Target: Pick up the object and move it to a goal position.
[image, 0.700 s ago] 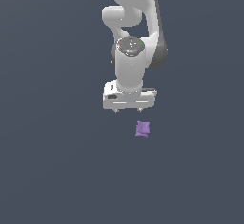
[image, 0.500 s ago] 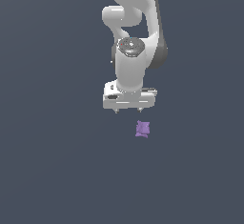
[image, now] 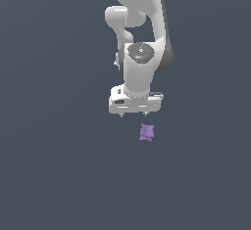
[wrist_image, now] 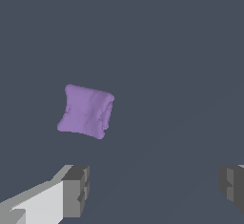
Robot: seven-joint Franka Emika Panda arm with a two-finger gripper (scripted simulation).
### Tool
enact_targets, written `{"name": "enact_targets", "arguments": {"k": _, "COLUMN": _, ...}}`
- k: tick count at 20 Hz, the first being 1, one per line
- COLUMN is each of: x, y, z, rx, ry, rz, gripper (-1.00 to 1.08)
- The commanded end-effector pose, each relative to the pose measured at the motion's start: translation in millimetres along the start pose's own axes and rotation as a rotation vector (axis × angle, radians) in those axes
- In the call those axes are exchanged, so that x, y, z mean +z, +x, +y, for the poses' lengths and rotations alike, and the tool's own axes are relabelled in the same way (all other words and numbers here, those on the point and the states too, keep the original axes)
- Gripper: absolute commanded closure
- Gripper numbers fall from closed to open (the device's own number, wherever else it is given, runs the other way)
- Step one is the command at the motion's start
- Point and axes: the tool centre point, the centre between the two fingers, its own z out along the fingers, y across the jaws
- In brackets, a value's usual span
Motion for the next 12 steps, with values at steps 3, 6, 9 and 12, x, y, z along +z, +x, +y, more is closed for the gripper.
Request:
{"name": "enact_targets", "arguments": {"k": 3, "x": 0.1, "y": 0.4, "z": 0.1, "rx": 0.002, "ry": 0.0, "rz": 0.001, "gripper": -0.92}}
{"name": "enact_targets", "arguments": {"k": 6, "x": 2.9, "y": 2.3, "z": -3.0, "rx": 0.012, "ry": 0.0, "rz": 0.001, "gripper": -0.92}}
{"name": "enact_targets", "arguments": {"k": 9, "x": 8.0, "y": 5.8, "z": -8.8, "rx": 0.03, "ry": 0.002, "rz": 0.003, "gripper": -0.92}}
{"name": "enact_targets", "arguments": {"k": 12, "x": 15.5, "y": 10.5, "z": -17.1, "rx": 0.056, "ry": 0.004, "rz": 0.004, "gripper": -0.92}}
